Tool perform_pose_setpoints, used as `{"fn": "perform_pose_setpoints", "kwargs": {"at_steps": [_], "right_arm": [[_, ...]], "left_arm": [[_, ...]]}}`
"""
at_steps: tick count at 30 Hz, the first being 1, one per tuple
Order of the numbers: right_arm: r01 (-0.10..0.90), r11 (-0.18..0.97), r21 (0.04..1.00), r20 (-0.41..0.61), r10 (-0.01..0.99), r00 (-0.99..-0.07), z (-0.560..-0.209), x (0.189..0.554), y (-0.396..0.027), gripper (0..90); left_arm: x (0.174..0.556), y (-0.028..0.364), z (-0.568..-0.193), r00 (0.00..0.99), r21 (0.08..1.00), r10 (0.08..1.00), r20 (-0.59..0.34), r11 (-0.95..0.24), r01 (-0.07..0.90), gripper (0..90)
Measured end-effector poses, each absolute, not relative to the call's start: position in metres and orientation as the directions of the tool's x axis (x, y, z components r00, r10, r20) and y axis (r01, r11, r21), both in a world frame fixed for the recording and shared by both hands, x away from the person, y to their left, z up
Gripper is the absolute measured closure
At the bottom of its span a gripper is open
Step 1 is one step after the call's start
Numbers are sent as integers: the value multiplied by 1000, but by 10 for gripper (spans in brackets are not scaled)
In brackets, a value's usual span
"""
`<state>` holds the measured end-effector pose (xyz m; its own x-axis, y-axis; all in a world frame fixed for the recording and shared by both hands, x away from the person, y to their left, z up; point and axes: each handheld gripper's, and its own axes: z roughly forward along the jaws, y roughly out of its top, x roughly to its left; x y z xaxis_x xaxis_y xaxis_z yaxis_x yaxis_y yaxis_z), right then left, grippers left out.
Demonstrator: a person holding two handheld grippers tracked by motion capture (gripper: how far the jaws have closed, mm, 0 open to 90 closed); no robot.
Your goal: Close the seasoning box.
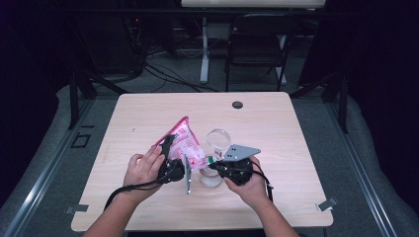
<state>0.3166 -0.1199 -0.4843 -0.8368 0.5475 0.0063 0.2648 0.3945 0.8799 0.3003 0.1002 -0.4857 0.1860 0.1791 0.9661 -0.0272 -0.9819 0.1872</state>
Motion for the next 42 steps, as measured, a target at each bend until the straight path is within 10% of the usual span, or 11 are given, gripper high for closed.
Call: {"fn": "perform_pose_setpoints", "kwargs": {"at_steps": [42], "right_arm": [[267, 392, 880, 4, 556, -831, -485, 317, -121, 900]], "left_arm": [[300, 97, -483, 180, 179, 170, 969, -983, -35, 627]]}}
